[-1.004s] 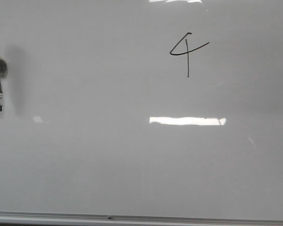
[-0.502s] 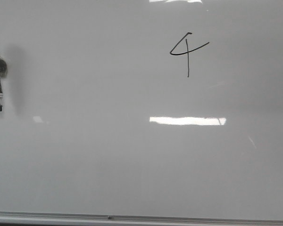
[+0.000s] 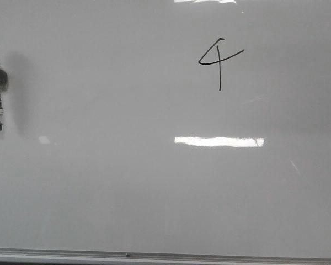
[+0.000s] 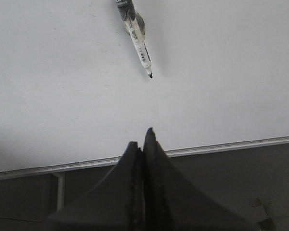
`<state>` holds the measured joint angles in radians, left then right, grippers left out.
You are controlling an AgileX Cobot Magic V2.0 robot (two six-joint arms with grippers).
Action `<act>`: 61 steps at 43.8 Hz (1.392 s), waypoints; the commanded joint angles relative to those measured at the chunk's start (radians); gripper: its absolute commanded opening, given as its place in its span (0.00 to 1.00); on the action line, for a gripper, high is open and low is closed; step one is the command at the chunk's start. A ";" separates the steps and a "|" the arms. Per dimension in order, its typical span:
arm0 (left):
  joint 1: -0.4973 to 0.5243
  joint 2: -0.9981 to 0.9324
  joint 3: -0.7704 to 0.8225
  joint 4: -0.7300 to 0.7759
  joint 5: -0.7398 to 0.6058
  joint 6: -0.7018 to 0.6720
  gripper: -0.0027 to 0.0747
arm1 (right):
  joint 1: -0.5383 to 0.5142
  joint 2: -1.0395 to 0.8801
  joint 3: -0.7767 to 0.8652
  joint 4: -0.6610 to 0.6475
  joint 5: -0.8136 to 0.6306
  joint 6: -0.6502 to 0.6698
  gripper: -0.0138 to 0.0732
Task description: Write number 4 on whiteboard
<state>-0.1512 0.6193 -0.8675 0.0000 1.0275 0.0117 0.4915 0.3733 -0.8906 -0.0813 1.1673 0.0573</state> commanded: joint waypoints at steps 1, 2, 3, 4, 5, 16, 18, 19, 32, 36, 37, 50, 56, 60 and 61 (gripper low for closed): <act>0.000 0.000 -0.026 0.000 -0.064 0.000 0.01 | -0.007 0.012 -0.029 -0.013 -0.064 0.000 0.08; 0.000 0.000 -0.026 0.000 -0.064 0.000 0.01 | -0.007 0.012 -0.029 -0.013 -0.064 0.000 0.08; 0.000 0.000 -0.026 0.000 -0.064 0.000 0.01 | -0.007 0.012 -0.029 -0.013 -0.064 0.000 0.08; 0.000 0.000 -0.026 0.000 -0.064 0.000 0.01 | -0.007 0.012 -0.029 -0.013 -0.064 0.000 0.08; 0.000 0.000 -0.026 0.000 -0.067 0.000 0.01 | -0.007 0.012 -0.029 -0.013 -0.064 0.000 0.08; -0.001 -0.125 0.082 0.015 -0.228 0.003 0.01 | -0.007 0.012 -0.029 -0.013 -0.064 0.000 0.08; 0.000 -0.159 0.130 0.008 -0.296 0.003 0.01 | -0.007 0.012 -0.029 -0.013 -0.064 0.000 0.08; 0.000 -0.183 0.164 0.000 -0.322 0.003 0.01 | -0.007 0.012 -0.029 -0.013 -0.064 0.000 0.08; 0.067 -0.460 0.555 -0.111 -0.669 0.003 0.01 | -0.007 0.012 -0.029 -0.013 -0.064 0.000 0.08; 0.091 -0.522 0.635 -0.091 -0.746 0.008 0.01 | -0.007 0.012 -0.029 -0.013 -0.064 0.000 0.08; 0.094 -0.535 0.654 -0.089 -0.760 0.016 0.01 | -0.007 0.012 -0.029 -0.013 -0.064 0.000 0.08; 0.118 -0.635 0.781 -0.048 -0.883 0.082 0.01 | -0.007 0.012 -0.029 -0.013 -0.064 0.000 0.08; 0.118 -0.642 0.827 -0.048 -0.954 0.082 0.01 | -0.007 0.012 -0.029 -0.013 -0.064 0.000 0.08; 0.118 -0.642 0.859 -0.048 -1.021 0.082 0.01 | -0.007 0.012 -0.029 -0.013 -0.064 0.000 0.08; 0.118 -0.642 0.865 -0.048 -1.035 0.082 0.01 | -0.007 0.012 -0.029 -0.013 -0.064 0.000 0.08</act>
<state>-0.0322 -0.0064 0.0035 -0.0464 0.1376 0.0926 0.4915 0.3733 -0.8906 -0.0813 1.1673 0.0589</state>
